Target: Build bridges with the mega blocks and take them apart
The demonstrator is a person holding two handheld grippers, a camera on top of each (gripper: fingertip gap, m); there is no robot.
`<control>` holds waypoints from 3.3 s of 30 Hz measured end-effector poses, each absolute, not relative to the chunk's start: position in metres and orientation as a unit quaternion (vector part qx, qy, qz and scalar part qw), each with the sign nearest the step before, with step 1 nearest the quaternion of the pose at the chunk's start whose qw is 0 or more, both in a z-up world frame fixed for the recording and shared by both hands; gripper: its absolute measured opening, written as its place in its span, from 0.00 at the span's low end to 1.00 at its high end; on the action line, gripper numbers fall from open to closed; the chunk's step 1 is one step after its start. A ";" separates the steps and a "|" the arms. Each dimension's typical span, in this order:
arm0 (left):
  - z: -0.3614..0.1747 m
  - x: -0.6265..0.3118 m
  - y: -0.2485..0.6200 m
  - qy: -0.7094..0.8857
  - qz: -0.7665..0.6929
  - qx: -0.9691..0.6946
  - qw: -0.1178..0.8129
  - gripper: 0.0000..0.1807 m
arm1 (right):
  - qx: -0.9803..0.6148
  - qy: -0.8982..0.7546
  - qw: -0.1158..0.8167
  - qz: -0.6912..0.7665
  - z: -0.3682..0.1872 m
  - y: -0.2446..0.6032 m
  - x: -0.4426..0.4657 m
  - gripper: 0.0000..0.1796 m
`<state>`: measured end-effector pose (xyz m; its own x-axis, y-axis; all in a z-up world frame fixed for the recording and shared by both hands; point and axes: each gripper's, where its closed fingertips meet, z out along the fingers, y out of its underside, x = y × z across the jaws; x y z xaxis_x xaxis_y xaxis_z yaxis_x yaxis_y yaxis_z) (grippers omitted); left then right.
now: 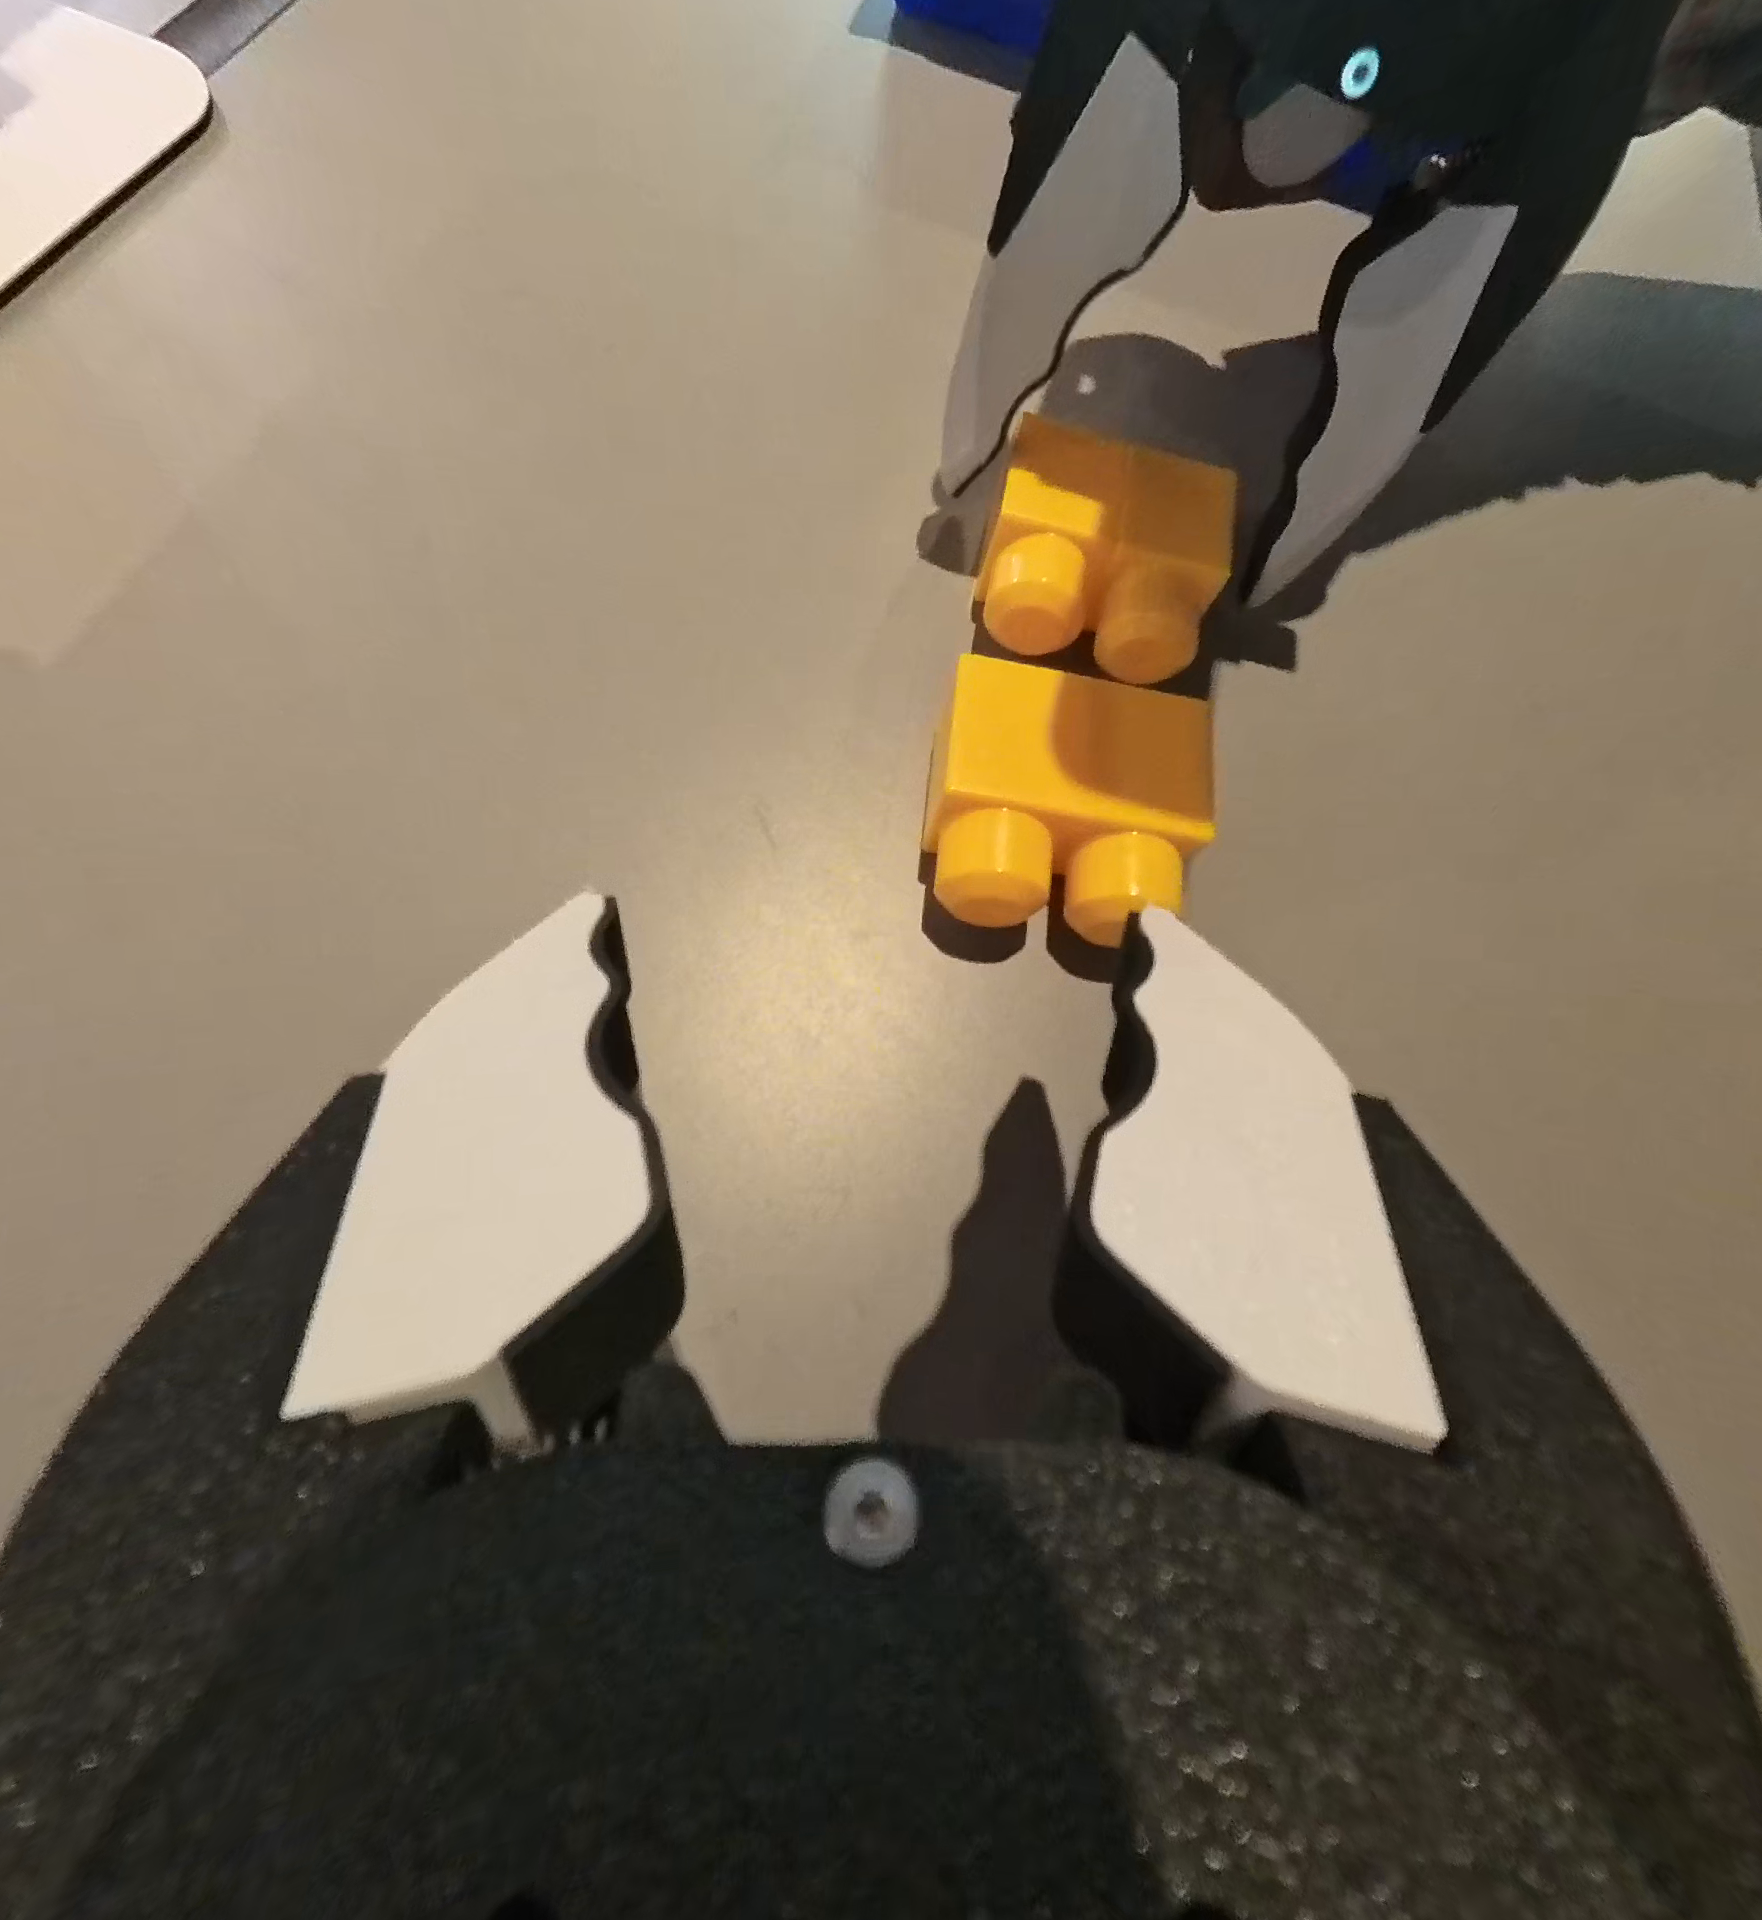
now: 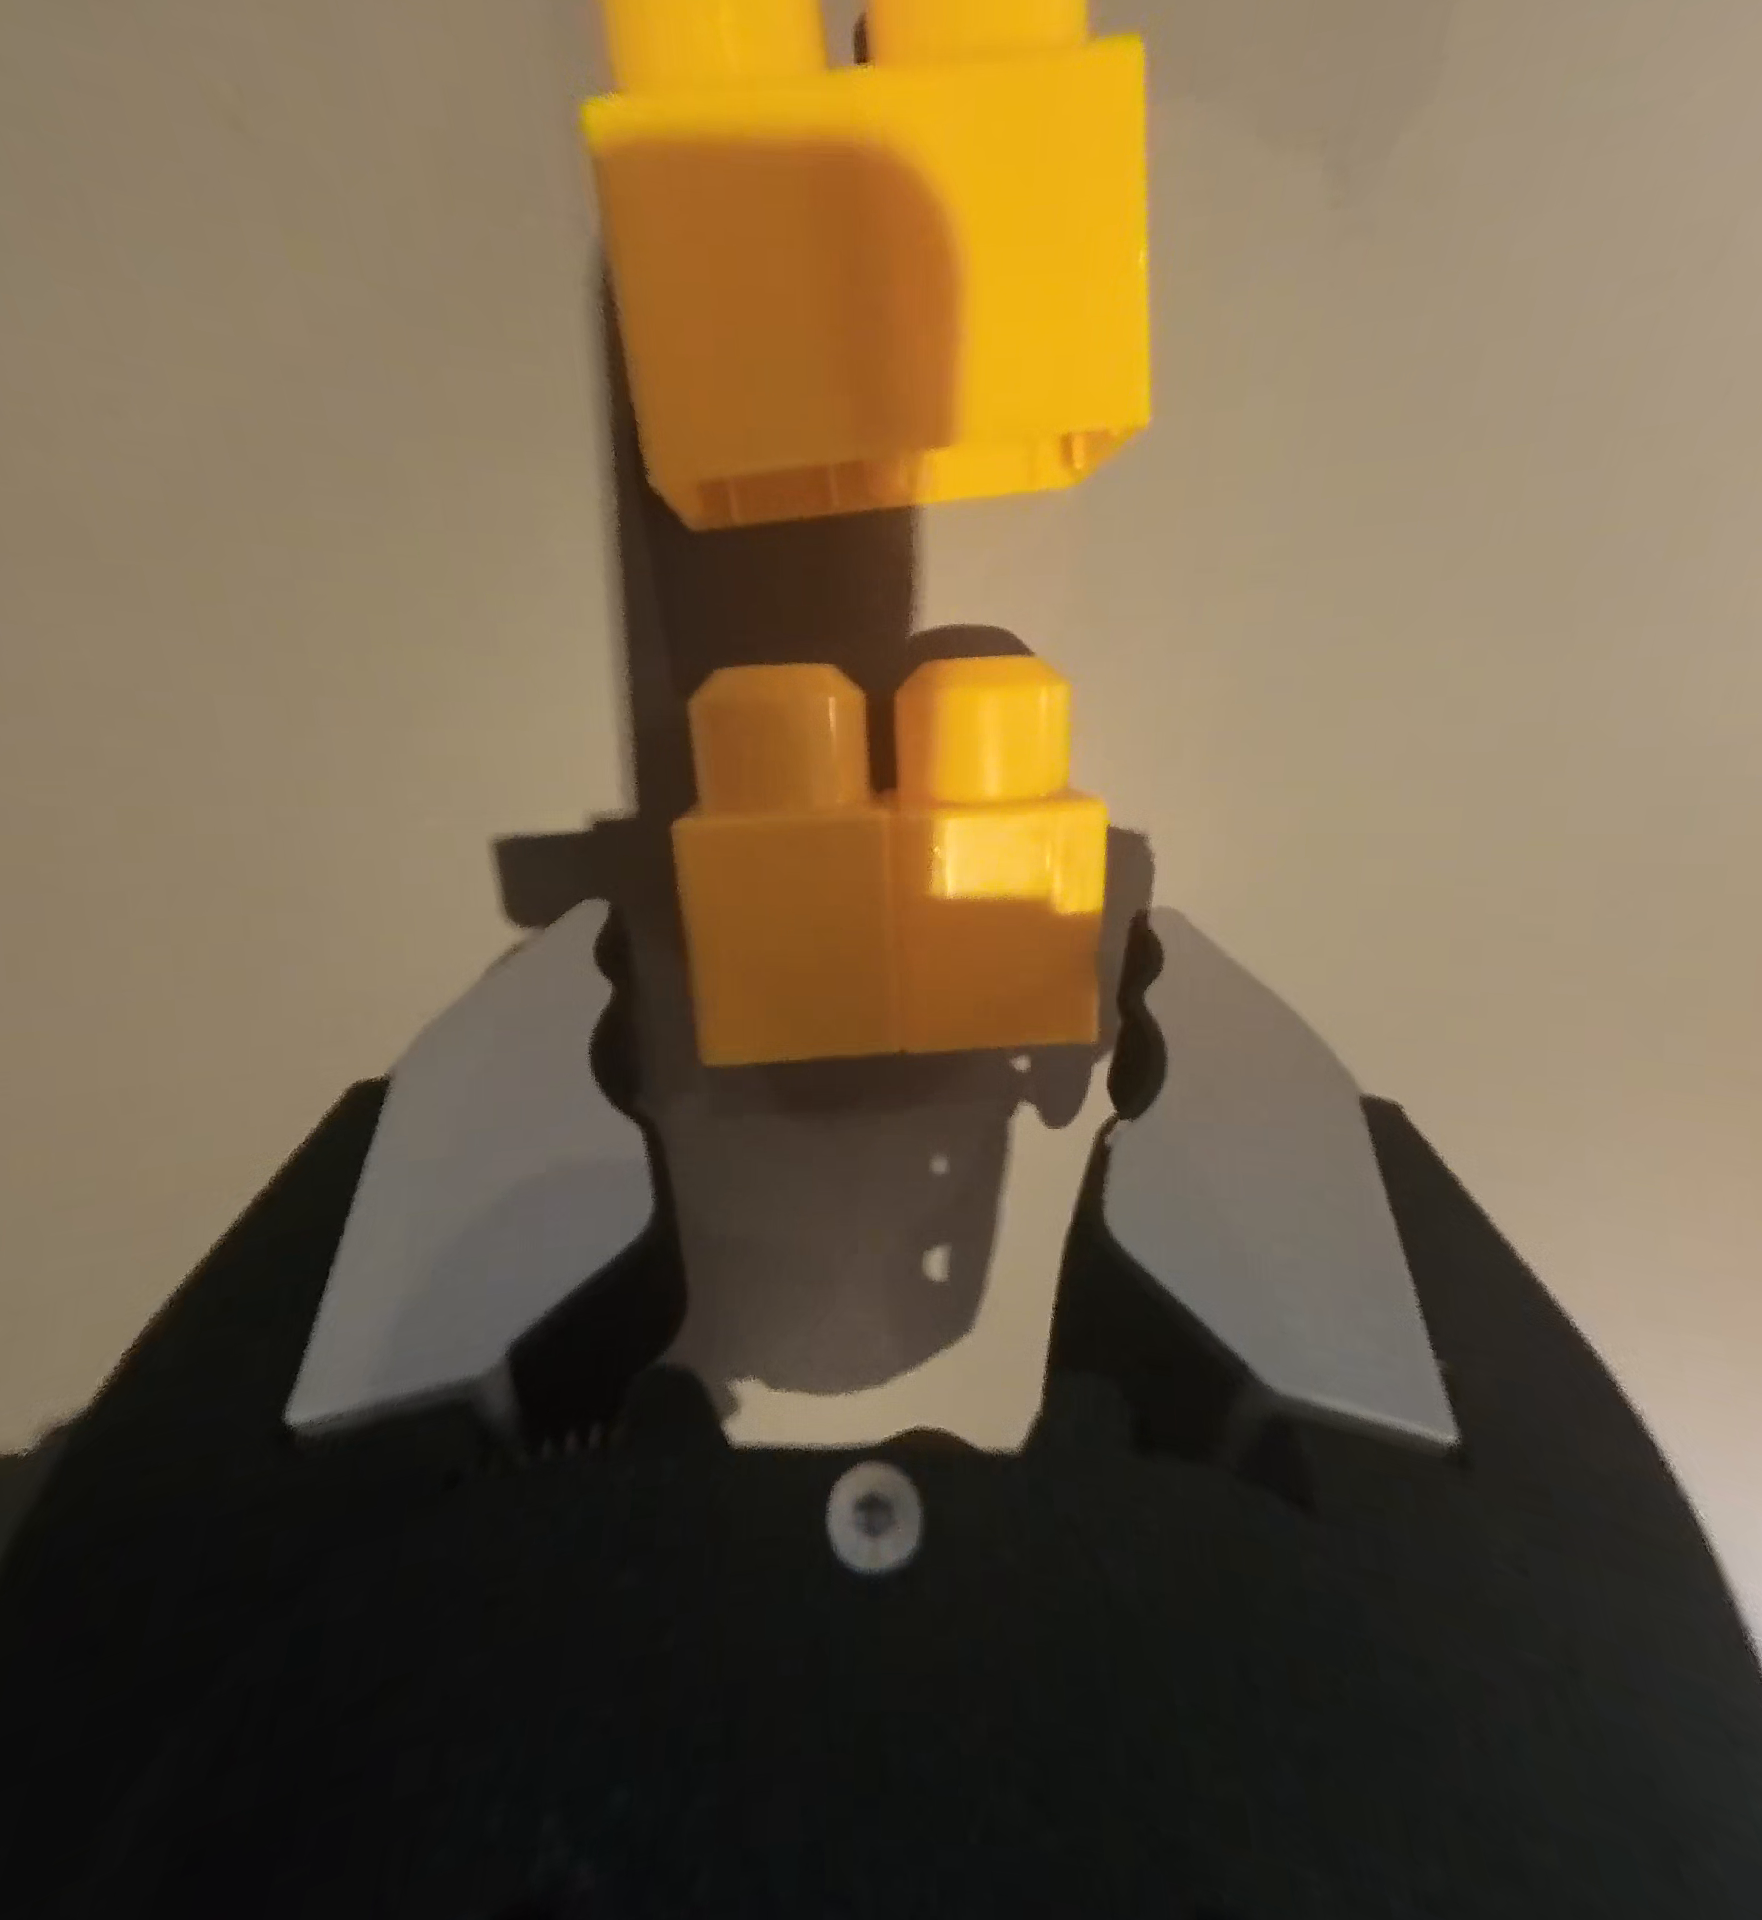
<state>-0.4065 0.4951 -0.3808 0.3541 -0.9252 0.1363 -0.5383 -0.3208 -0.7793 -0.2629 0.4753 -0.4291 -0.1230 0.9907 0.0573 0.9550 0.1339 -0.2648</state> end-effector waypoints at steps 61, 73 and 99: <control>-0.394 -0.343 0.457 0.581 -0.244 -0.721 0.289 0.39 | -0.615 -0.772 0.137 0.083 -0.396 0.475 -0.277 0.41; -0.385 -0.336 0.448 0.581 -0.285 -0.703 0.296 0.39 | -0.603 -0.777 0.132 0.125 -0.392 0.462 -0.294 0.41; -0.390 -0.333 0.452 0.590 -0.274 -0.697 0.303 0.38 | -0.602 -0.780 0.135 0.108 -0.400 0.463 -0.300 0.41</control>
<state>-0.3325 0.4524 -0.3898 0.1544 -0.9877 0.0231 -0.6558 -0.1199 -0.7454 -0.3000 0.4628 -0.4000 -0.2393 0.9677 0.0797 0.9095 0.2521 -0.3306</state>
